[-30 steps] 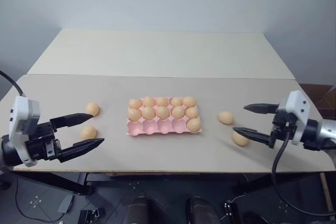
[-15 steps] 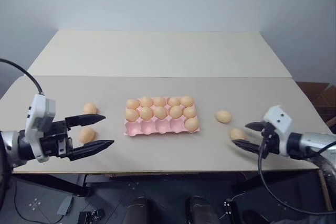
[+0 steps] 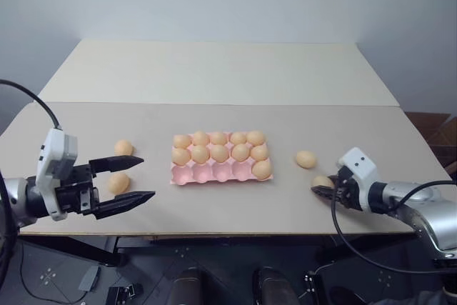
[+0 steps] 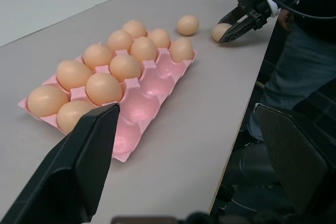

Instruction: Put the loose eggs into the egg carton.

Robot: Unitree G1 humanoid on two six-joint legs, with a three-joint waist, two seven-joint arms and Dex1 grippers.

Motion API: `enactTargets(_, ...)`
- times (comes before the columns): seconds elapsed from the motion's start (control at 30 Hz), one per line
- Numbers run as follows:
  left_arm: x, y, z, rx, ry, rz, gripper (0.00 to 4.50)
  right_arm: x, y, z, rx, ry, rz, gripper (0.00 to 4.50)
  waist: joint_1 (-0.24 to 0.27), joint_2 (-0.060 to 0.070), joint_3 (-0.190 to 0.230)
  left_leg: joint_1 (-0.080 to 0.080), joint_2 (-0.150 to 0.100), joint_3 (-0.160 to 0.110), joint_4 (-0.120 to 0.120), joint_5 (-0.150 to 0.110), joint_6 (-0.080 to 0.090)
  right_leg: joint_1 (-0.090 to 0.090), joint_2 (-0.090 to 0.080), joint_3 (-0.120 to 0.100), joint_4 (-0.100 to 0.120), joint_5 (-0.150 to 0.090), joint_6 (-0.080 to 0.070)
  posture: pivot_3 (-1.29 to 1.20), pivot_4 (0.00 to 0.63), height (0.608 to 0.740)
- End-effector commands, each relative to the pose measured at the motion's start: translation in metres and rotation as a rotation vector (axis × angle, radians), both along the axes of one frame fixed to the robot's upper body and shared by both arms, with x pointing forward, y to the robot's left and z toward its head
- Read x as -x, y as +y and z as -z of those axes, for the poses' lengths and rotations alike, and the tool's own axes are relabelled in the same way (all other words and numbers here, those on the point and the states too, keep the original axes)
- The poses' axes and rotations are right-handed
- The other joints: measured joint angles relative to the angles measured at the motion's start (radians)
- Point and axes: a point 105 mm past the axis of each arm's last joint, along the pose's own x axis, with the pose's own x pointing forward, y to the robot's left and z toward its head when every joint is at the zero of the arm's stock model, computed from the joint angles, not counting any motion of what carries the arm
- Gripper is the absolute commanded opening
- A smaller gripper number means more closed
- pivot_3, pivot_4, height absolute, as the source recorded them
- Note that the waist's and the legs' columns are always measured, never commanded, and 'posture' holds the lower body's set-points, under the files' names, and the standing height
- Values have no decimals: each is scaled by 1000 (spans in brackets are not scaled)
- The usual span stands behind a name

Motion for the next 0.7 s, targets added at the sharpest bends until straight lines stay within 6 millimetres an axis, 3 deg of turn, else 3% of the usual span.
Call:
enactTargets(0.03, 0, 1, -7, -25, -48, 0, 4500, -7, 24, -46, -29, -168, -65, 1980, -4, 0, 0, 0, 0, 0, 0, 0, 0, -1, 0, 0, 0, 0, 0, 0, 150, 740)
enactTargets(0.17, 2, 2, -7, -29, -46, -3, 4500, -10, 76, -70, -107, -252, -213, 1980, -17, 0, 0, 0, 1, -1, 0, 0, 0, -4, 2, 3, 3, 1, 1, 0, 150, 740)
enactTargets(0.27, 4, 2, -7, -33, -41, -8, 4500, -8, 115, -73, -160, -259, -319, 1980, -21, 0, 0, -1, 3, 0, -1, 0, 0, -4, 4, 3, 3, 1, 0, 0, 150, 740)
enactTargets(0.33, 5, 3, -7, -35, -37, -9, 4500, -10, 130, -70, -173, -250, -347, 1980, -21, 0, 0, -1, 2, 0, -1, 0, 0, -6, 4, 3, 3, 3, -3, 0, 150, 740)
enactTargets(0.5, 5, 3, -9, -42, -43, -12, 4500, -17, 156, -50, -161, -208, -364, 1980, -18, 0, 0, -4, 0, 0, -1, 0, 0, -7, 1, 3, 2, 3, -3, 0, 150, 740)
enactTargets(0.63, 4, 3, -9, -48, -46, -12, 4500, -26, 165, -40, -160, -186, -331, 1980, -20, 0, 0, -4, 0, 1, -1, 0, 0, -7, 1, 3, 2, 3, -3, 0, 150, 740)
enactTargets(0.67, 4, 3, -10, -48, -47, -12, 4500, -27, 166, -40, -160, -187, -324, 2571, -20, 0, 0, -4, 0, 1, -1, 0, 0, -7, 1, 3, 2, 3, -3, 0, 150, 740)
enactTargets(0.7, 4, 3, -10, -49, -49, -13, 4500, -29, 166, -42, -163, -199, -305, 2741, -20, 0, 0, -4, 0, 1, -1, 0, 0, -7, 1, 3, 2, 3, -3, 0, 150, 740)
